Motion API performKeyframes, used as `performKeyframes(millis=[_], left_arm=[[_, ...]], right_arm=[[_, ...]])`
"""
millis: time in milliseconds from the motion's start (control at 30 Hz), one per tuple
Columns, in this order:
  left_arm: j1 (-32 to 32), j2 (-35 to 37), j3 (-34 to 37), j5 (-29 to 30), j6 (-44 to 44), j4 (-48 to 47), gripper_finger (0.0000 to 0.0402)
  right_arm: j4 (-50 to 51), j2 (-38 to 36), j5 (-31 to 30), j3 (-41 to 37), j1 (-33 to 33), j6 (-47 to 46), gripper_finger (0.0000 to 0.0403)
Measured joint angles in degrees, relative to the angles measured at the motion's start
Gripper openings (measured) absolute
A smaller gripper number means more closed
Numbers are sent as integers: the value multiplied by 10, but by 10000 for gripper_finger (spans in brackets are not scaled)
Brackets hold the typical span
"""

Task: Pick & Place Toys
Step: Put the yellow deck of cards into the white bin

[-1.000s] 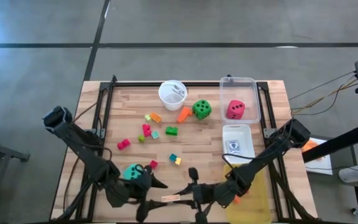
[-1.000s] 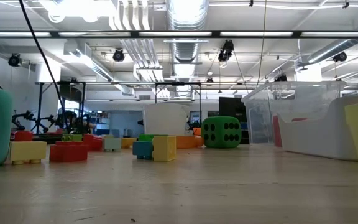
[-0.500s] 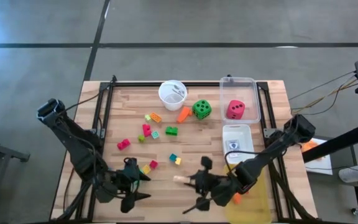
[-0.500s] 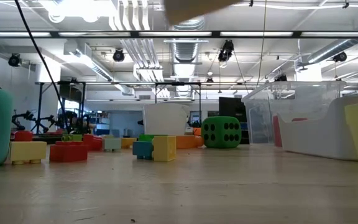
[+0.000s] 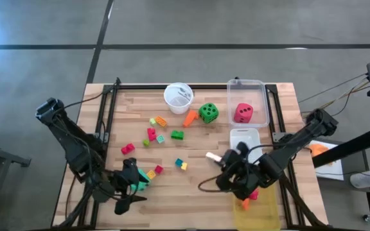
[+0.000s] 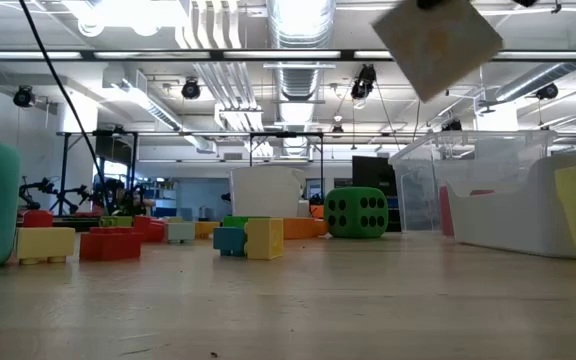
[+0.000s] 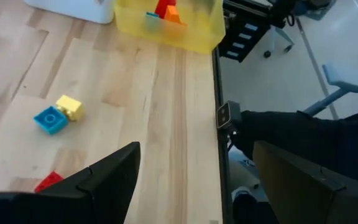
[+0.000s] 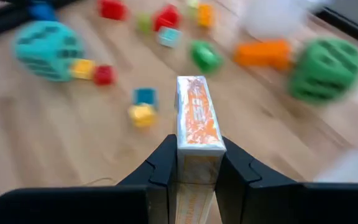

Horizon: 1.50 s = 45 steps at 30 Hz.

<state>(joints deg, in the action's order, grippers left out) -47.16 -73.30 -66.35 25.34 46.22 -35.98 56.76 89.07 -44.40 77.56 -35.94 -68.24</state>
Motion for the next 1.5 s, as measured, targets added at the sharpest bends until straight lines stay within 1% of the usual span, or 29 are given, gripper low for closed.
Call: performKeyframes(millis=[67, 133, 200, 333, 533, 733, 967, 1100, 1200, 1333, 1500], left_arm=[[0, 18, 0, 9, -14, -14, 314], [0, 33, 1, 39, -37, -17, 314], [0, 45, 4, 67, -60, -15, 314], [4, 53, 12, 109, -90, -19, 314], [19, 60, 12, 112, -147, -18, 314], [31, 70, 11, 114, -161, -18, 314], [32, 79, 11, 113, -164, -18, 314], [34, 80, 11, 113, -177, -17, 314], [34, 80, 11, 113, -179, -17, 314], [34, 80, 10, 113, -179, -16, 314], [34, 80, 10, 113, -179, -15, 314]], right_arm=[[63, -6, 13, 0, 8, -70, 61], [116, -6, 35, 0, 17, -129, 61], [157, -4, 65, 0, 27, -164, 61], [223, 1, 125, 0, 49, -201, 61], [295, 2, 162, 0, 83, -244, 61], [303, 2, 220, -18, 118, -244, 61], [301, 7, 229, -40, 132, -235, 61], [300, 37, 226, -47, 131, -195, 61], [300, 69, 234, -47, 136, -178, 61], [305, 109, 236, -47, 143, -164, 61], [306, 139, 249, -47, 148, -154, 61]])
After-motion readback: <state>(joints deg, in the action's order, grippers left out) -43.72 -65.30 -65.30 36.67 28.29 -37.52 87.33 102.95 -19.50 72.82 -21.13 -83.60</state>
